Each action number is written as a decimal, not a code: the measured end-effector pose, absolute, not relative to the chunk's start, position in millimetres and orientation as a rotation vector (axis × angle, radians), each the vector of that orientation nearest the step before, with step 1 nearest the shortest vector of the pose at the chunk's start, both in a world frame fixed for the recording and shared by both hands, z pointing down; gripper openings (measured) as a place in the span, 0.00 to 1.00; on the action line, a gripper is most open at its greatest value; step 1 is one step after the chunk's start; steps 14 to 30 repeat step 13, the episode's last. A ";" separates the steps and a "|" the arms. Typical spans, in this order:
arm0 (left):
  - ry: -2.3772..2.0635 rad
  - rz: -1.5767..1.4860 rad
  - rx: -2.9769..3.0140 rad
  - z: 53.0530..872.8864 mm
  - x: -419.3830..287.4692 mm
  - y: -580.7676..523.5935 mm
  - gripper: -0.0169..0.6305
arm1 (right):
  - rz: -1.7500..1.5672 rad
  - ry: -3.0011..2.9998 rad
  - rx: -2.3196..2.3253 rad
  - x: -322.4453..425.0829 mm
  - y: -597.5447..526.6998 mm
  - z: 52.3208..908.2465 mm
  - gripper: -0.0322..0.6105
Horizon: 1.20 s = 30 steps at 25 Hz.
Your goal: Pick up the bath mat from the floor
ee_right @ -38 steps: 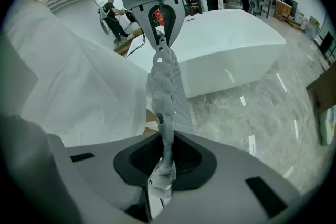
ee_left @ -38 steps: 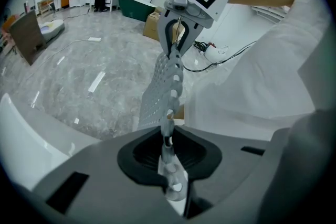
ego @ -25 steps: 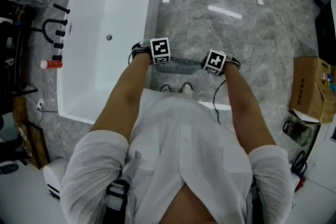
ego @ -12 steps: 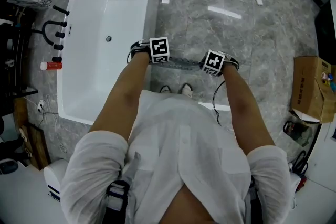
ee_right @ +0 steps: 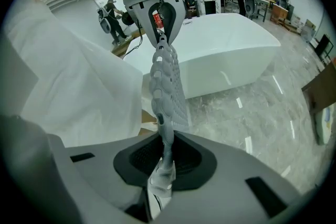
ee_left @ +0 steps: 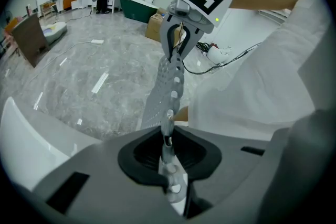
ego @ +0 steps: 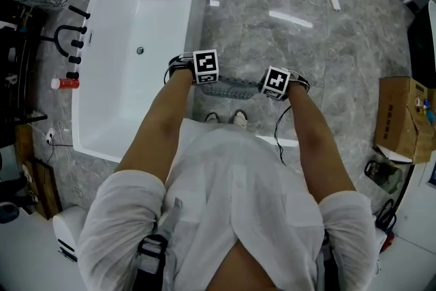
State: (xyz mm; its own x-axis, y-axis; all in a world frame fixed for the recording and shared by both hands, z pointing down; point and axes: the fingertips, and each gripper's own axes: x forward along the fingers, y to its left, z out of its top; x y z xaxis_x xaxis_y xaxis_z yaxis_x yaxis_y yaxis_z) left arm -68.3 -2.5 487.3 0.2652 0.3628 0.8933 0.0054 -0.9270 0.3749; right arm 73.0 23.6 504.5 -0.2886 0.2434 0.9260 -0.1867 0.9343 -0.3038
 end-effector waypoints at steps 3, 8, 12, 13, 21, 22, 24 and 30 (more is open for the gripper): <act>0.336 1.701 2.244 487.4 -66.7 -1.7 0.11 | 0.416 -1.813 -0.051 74.6 23.9 504.3 0.15; 0.333 1.690 2.241 487.4 -66.0 -1.3 0.11 | 0.412 -1.808 -0.064 75.6 24.5 503.5 0.15; 0.333 1.689 2.235 488.0 -70.4 -0.8 0.11 | 0.403 -1.807 -0.069 71.8 24.4 503.1 0.15; 0.333 1.689 2.234 488.2 -71.8 -0.8 0.11 | 0.402 -1.807 -0.070 70.5 24.4 503.0 0.15; 0.333 1.689 2.234 488.2 -71.8 -0.8 0.11 | 0.402 -1.807 -0.070 70.5 24.4 503.0 0.15; 0.333 1.689 2.234 488.2 -71.8 -0.8 0.11 | 0.402 -1.807 -0.070 70.5 24.4 503.0 0.15; 0.333 1.689 2.234 488.2 -71.8 -0.8 0.11 | 0.402 -1.807 -0.070 70.5 24.4 503.0 0.15; 0.333 1.689 2.234 488.2 -71.8 -0.8 0.11 | 0.402 -1.807 -0.070 70.5 24.4 503.0 0.15</act>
